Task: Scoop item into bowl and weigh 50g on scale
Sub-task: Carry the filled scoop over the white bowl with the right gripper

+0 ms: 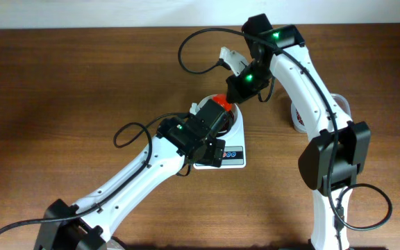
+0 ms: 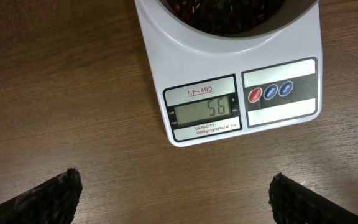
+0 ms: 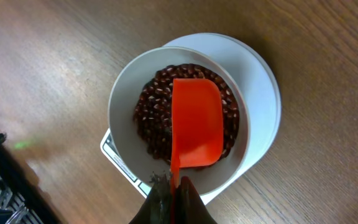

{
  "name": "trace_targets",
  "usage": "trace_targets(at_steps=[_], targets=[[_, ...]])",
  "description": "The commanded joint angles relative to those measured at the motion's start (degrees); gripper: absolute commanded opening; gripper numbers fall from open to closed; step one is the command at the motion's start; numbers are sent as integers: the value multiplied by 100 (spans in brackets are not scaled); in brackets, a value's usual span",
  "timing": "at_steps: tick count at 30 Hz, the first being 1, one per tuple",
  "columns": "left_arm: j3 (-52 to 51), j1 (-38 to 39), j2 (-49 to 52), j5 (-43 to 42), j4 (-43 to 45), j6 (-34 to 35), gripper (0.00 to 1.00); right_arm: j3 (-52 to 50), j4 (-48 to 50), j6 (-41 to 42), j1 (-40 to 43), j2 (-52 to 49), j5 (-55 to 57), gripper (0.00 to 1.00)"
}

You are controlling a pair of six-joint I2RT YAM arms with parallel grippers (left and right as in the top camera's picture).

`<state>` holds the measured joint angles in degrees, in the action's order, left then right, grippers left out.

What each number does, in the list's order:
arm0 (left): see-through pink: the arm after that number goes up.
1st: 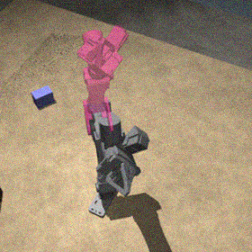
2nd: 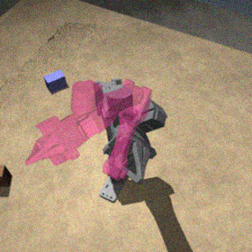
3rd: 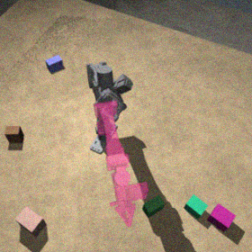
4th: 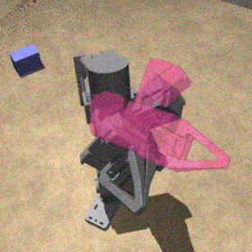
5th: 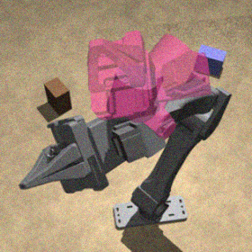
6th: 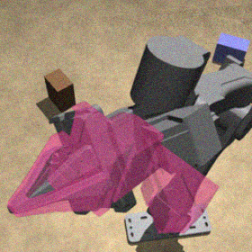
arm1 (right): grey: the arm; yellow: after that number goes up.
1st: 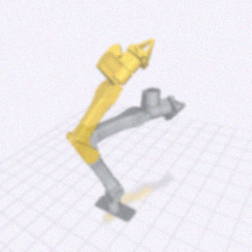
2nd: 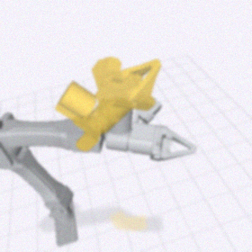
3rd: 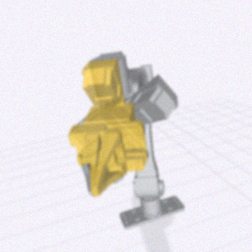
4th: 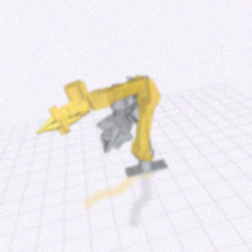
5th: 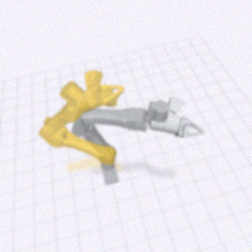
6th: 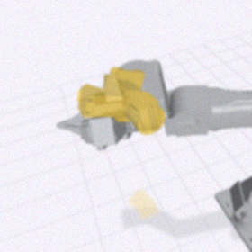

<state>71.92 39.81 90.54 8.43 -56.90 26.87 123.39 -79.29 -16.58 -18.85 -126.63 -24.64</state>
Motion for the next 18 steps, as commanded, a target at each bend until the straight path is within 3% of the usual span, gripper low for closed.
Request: trace_targets(at_steps=[1, 12, 18], targets=[[-44, 15, -26, 63, 7, 28, 99, -42, 28, 232, -33, -20, 140, 4], [-44, 17, -26, 61, 7, 28, 99, -741, 662, 234, -199, -28, 162, 4], [-44, 17, -26, 63, 7, 28, 99, -778, 494, 382, -219, -28, 216, 4]])
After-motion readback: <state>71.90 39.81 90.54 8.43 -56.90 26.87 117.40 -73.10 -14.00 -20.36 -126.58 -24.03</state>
